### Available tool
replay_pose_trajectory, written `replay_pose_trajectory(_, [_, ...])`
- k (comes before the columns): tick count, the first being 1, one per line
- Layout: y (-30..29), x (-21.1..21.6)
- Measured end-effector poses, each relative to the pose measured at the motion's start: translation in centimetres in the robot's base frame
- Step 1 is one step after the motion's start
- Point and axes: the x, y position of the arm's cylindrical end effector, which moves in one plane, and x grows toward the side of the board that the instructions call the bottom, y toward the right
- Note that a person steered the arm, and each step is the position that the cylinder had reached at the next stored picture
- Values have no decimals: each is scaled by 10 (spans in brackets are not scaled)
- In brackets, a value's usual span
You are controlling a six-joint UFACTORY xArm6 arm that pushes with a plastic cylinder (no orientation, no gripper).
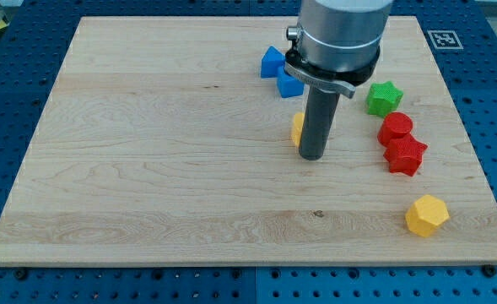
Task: Push the yellow hexagon closer to the yellow heart
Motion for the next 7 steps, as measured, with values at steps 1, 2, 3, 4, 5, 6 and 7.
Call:
replay_pose_trajectory(1, [-2,-18])
replay_pose_trajectory(2, [-2,-38])
replay_pose_trajectory(3, [-2,8])
replay_pose_trajectory(4, [19,68])
replay_pose_trajectory(5, [49,96])
replay_pose_trajectory(6, [74,127])
replay_pose_trajectory(7, [81,138])
